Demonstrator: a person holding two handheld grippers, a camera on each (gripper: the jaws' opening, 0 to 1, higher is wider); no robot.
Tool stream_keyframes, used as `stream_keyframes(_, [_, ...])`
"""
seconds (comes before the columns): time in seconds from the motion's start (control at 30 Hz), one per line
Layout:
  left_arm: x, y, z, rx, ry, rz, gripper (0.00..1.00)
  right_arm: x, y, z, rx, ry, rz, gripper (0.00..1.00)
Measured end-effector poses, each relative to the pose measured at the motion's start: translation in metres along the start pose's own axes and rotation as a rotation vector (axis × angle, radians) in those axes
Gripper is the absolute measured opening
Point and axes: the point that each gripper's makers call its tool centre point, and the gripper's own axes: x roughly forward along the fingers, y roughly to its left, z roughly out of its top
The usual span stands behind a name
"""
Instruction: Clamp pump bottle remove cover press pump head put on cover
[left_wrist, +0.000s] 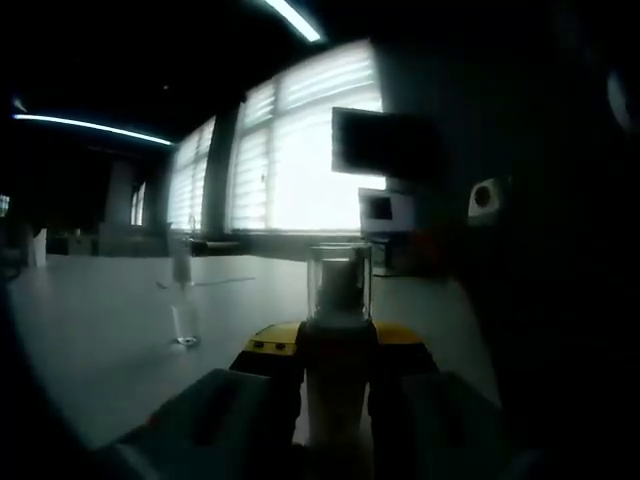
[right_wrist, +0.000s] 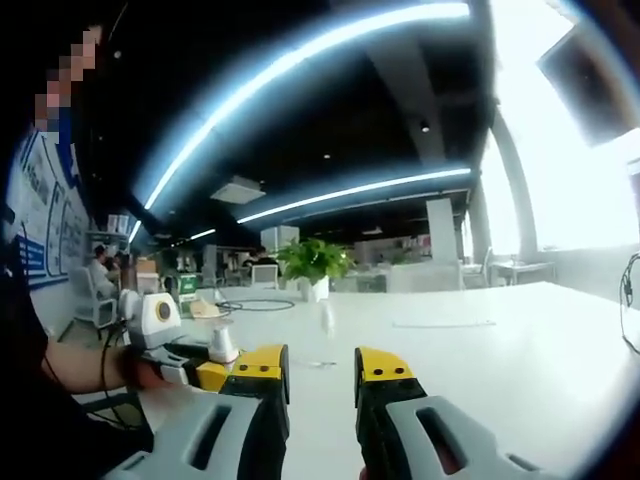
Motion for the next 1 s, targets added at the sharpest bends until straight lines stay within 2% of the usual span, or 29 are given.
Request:
stream_keyframes(0.07, [0.000,0.000,0.001,-0.006,-0.006,0.001,0.16,0.001,0.001,-0.001,0.000,0.003,0.005,0.21])
stream_keyframes(0.17, [0.002,-0.001,-0.005,0.015,0.024,0.000,0.15,0.003,0.006,-0.001,-0.001,0.003,0.013,0.21])
stream_keyframes(0.23, [0.001,-0.003,-0.004,0.015,0.024,0.001,0.14,0.004,0.011,0.001,-0.004,0.000,0.021,0.21])
stream_keyframes(0.37, [0.002,-0.003,-0.003,-0.011,0.023,0.009,0.14,0.006,0.018,0.002,-0.010,-0.001,0.037,0.21])
stream_keyframes(0.47, [0.002,-0.004,-0.004,0.026,0.030,0.015,0.14,0.009,0.023,0.002,-0.013,0.002,0.049,0.21])
stream_keyframes(0.93, [0.003,-0.009,-0.005,0.012,0.022,-0.012,0.14,0.017,0.050,0.000,-0.022,0.009,0.100,0.20])
stream_keyframes(1.0, [0.004,-0.007,-0.005,0.039,0.018,-0.003,0.14,0.018,0.052,-0.001,-0.022,0.010,0.105,0.20])
